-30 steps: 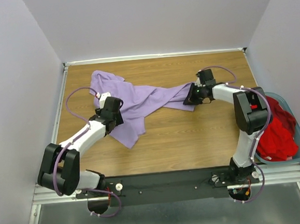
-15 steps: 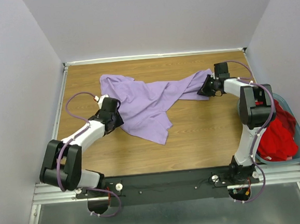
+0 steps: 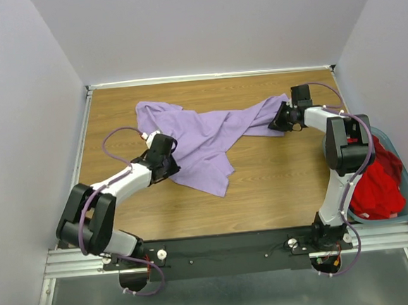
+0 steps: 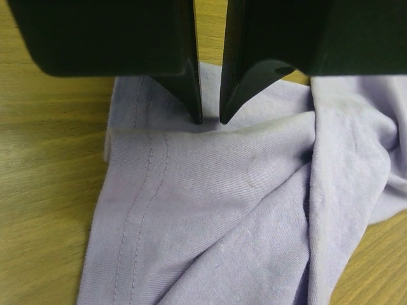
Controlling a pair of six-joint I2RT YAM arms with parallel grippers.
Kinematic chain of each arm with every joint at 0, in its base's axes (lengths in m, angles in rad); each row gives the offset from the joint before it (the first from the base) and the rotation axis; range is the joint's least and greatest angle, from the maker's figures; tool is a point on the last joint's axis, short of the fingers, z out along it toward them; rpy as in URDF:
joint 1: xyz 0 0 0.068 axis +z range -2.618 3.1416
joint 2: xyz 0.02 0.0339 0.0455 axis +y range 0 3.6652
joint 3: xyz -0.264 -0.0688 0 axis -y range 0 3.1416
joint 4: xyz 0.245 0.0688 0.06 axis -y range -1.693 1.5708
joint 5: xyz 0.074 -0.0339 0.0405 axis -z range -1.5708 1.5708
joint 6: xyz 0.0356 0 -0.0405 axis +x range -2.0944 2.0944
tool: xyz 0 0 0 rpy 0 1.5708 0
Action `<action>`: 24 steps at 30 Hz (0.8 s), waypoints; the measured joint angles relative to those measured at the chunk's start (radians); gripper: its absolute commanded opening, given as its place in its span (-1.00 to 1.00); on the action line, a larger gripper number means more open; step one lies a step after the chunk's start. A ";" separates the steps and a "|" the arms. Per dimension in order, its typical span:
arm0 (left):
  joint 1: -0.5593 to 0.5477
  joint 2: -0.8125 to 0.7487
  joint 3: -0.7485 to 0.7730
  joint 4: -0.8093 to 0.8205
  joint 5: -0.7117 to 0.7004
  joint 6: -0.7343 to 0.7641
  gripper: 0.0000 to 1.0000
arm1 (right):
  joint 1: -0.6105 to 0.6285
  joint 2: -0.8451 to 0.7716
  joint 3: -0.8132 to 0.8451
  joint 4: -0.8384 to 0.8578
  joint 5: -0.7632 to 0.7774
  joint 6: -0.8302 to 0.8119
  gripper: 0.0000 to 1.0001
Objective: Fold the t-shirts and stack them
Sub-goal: Flatten the tshirt out
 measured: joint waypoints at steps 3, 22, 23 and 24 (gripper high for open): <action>0.008 0.050 0.000 0.011 0.000 0.003 -0.61 | -0.001 0.000 0.000 0.000 0.002 0.000 -0.52; 0.262 0.265 0.214 -0.039 -0.202 0.319 -0.52 | -0.029 -0.026 -0.042 0.030 0.027 -0.014 -0.52; 0.262 0.283 0.237 -0.046 -0.226 0.344 -0.45 | -0.029 -0.029 -0.045 0.030 0.029 -0.016 -0.52; 0.262 0.296 0.259 -0.055 -0.249 0.372 -0.36 | -0.029 -0.033 -0.048 0.030 0.032 -0.021 -0.52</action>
